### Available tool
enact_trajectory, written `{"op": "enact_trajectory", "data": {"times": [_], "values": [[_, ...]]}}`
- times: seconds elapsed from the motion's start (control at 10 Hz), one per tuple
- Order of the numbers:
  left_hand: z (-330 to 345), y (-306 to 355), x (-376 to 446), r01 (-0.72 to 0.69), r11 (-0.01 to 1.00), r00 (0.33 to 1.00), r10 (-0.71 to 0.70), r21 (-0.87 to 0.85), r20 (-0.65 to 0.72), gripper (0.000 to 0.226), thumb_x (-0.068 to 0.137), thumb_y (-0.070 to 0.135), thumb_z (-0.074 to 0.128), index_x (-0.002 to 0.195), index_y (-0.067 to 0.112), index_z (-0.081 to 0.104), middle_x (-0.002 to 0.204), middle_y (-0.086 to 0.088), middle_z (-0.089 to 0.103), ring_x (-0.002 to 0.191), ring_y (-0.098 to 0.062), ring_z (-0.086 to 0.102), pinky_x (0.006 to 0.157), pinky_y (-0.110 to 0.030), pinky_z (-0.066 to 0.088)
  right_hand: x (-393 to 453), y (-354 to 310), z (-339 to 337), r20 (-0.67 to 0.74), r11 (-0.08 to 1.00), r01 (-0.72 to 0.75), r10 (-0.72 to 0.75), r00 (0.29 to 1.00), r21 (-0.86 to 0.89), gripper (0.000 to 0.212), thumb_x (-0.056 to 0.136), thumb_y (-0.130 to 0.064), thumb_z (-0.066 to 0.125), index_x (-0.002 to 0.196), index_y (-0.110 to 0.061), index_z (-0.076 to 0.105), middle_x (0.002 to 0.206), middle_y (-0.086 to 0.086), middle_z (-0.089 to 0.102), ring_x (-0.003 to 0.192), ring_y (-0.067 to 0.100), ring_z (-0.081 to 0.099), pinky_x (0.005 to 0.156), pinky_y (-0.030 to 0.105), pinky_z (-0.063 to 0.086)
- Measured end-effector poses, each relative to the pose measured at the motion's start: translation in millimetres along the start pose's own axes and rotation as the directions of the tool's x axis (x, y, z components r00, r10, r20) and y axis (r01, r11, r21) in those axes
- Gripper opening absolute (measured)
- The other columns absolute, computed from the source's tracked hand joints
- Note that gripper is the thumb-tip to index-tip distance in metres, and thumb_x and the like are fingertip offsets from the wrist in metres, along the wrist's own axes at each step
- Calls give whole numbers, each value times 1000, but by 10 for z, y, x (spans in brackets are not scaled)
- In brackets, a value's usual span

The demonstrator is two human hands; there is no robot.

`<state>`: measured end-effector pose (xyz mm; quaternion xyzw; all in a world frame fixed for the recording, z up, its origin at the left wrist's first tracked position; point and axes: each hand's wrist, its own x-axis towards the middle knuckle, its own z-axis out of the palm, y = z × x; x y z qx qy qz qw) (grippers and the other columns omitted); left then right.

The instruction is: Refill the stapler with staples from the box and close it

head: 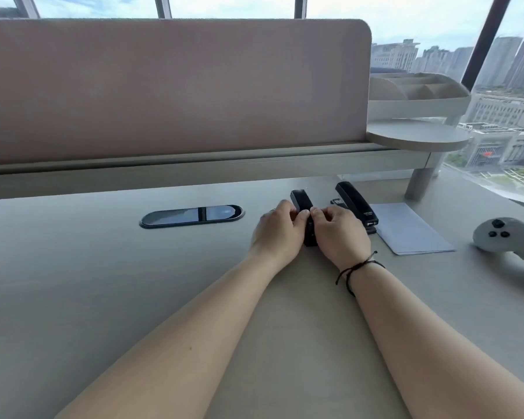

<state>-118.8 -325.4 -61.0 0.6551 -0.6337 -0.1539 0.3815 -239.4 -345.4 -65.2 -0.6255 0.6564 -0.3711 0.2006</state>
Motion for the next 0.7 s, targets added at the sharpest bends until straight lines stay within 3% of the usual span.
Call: {"op": "enact_trajectory", "data": {"times": [0.2, 0.4, 0.6, 0.7], "values": [[72, -18, 116, -53, 997, 997, 50, 55, 55, 36, 99, 48, 41, 105, 16, 55, 104, -10, 72, 94, -34, 61, 74, -38, 46, 80, 42, 7, -49, 1000, 2, 0, 999, 29, 34, 95, -44, 47, 92, -20, 70, 88, 0, 70, 88, 25, 63, 71, 30, 38], [39, -2, 57, -98, 989, 990, 86, 111, 111, 41, 101, 49, 36, 117, 15, 51, 118, -13, 69, 109, -37, 61, 89, -45, 48, 53, 20, 0, -51, 999, 10, -8, 999, 43, 33, 97, -41, 46, 95, -18, 69, 98, 6, 74, 97, 30, 65, 73, 32, 41], [-59, 60, -210, -9, 997, 982, -5, 72, 191, 52, 100, 51, 33, 142, 21, 33, 140, -8, 60, 128, -32, 52, 102, -46, 42, -33, -53, -37, -41, 998, 19, -17, 999, 55, 44, 96, -50, 44, 100, -14, 68, 103, 6, 74, 104, 30, 65, 80, 36, 45], [-137, 15, -474, 44, 998, 984, -36, -44, 172, 52, 98, 50, 40, 142, 23, 35, 141, -4, 58, 128, -28, 53, 104, -42, 42, -165, -94, -117, -76, 988, -25, 37, 996, 150, 47, 94, -51, 51, 120, -12, 61, 120, 7, 70, 115, 28, 62, 90, 37, 46]]}}
